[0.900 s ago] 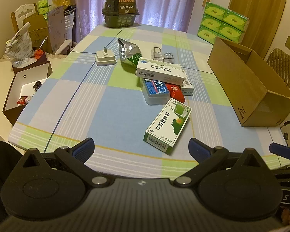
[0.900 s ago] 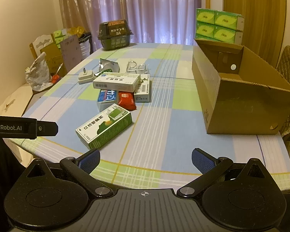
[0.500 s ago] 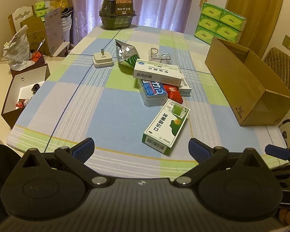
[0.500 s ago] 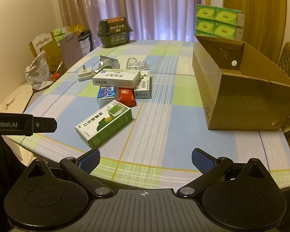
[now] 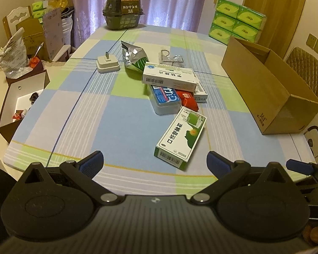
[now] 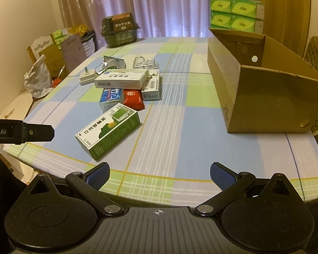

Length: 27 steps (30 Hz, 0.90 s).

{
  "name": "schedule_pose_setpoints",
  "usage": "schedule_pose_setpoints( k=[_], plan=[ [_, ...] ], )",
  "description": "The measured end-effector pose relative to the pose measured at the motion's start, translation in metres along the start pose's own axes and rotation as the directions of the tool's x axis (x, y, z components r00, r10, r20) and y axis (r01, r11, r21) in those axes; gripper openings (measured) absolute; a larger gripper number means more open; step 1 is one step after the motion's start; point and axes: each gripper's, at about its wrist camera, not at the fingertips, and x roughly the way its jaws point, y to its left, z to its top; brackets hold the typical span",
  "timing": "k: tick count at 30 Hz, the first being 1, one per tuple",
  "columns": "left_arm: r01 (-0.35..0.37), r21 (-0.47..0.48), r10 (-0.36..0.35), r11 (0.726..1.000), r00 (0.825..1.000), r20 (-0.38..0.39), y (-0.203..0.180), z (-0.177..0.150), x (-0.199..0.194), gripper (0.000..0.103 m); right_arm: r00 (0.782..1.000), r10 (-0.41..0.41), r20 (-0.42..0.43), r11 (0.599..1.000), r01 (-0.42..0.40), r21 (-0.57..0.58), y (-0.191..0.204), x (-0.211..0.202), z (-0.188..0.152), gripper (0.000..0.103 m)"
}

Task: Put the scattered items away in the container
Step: 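Move left tool to the green-and-white medicine box while right tool approaches the red candy packet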

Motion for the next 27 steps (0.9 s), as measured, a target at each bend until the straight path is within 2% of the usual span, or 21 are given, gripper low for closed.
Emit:
schedule_pose_setpoints(
  k=[5, 10, 13, 16, 18, 24, 27],
  plan=[
    [0.003, 0.032, -0.003, 0.999, 1.000, -0.010, 0.001, 0.007, 0.007, 0.101, 1.000, 0.004, 0.021, 1.000, -0.004, -0.004, 0.000, -0.001, 0.000, 0.103],
    [0.003, 0.120, -0.002, 0.993, 1.000, -0.009, -0.005, 0.012, 0.020, 0.101, 1.000, 0.002, 0.021, 1.000, -0.003, 0.030, -0.006, 0.003, 0.003, 0.103],
    [0.030, 0.183, -0.033, 0.983, 0.999, 0.013, -0.009, 0.013, 0.028, 0.101, 1.000, -0.011, 0.014, 1.000, 0.011, 0.017, -0.008, 0.007, 0.003, 0.103],
    [0.077, 0.171, -0.078, 0.982, 0.997, -0.004, -0.008, 0.015, 0.041, 0.101, 1.000, -0.020, 0.005, 1.000, 0.020, 0.015, -0.011, 0.012, 0.004, 0.103],
    [0.082, 0.186, -0.083, 0.979, 0.997, -0.003, -0.009, 0.016, 0.049, 0.101, 1.000, -0.027, 0.001, 1.000, 0.027, 0.016, -0.013, 0.016, 0.004, 0.103],
    [0.091, 0.336, -0.088, 0.938, 0.996, -0.022, -0.024, 0.020, 0.068, 0.101, 0.999, -0.034, -0.023, 0.999, 0.034, 0.019, -0.017, 0.026, 0.006, 0.103],
    [0.120, 0.374, -0.109, 0.920, 0.993, -0.049, -0.029, 0.020, 0.079, 0.101, 0.999, -0.034, -0.036, 0.999, 0.034, 0.010, -0.018, 0.033, 0.007, 0.103]
  ],
)
